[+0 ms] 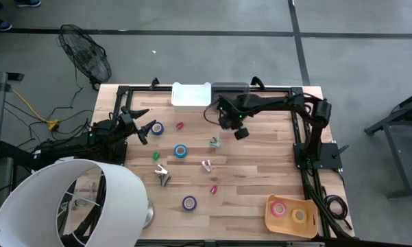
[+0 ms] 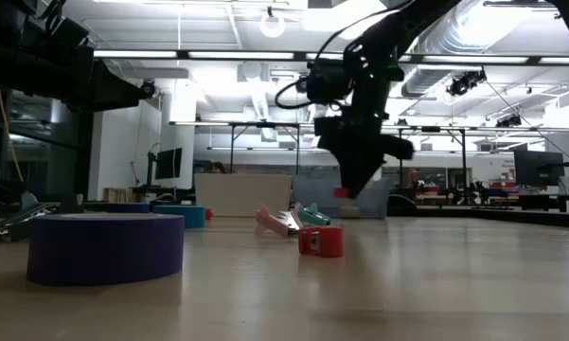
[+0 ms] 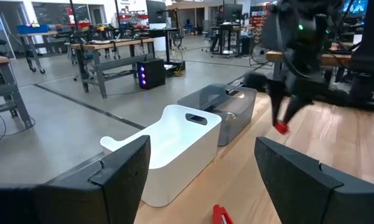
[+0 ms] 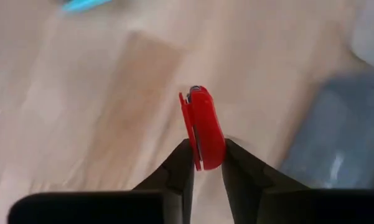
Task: Pick and place Stapler, Stapler remover, tape
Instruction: Put the top right red stapler into the black bin
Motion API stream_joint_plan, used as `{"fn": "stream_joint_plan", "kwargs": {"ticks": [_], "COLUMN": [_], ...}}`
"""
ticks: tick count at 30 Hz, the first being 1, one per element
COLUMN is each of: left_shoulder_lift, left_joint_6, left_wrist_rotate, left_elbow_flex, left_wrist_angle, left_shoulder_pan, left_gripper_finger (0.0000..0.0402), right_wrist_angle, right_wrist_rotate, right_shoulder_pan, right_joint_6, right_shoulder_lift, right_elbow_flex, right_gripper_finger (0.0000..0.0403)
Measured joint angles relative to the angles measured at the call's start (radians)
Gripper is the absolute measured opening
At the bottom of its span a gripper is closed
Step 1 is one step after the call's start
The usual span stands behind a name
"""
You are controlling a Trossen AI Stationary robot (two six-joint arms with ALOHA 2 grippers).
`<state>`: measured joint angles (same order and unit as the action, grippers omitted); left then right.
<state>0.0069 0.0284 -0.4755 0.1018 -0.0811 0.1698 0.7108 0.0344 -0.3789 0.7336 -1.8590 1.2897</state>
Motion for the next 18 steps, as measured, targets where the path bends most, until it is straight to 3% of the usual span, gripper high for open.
{"fn": "stream_joint_plan", "kwargs": {"ticks": [8, 18], "left_shoulder_lift": [0.0, 0.0], "left_joint_6": [0.0, 0.0], "left_wrist_rotate": [0.0, 0.0], "left_elbow_flex": [0.0, 0.0], "left_wrist_angle": [0.0, 0.0], "left_shoulder_pan": [0.0, 0.0], "left_gripper_finger": [0.0285, 0.0285], "right_wrist_angle": [0.098, 0.1], "right_wrist_rotate": [0.097, 0.048], "right_shoulder_pan": [-0.094, -0.234], "right_joint_6": [-0.411, -0.851], "right_shoulder_lift": [0.007, 0.002], "right_elbow_flex": [0.162, 0.207], "right_gripper_finger": [0.0052, 0.0075]}}
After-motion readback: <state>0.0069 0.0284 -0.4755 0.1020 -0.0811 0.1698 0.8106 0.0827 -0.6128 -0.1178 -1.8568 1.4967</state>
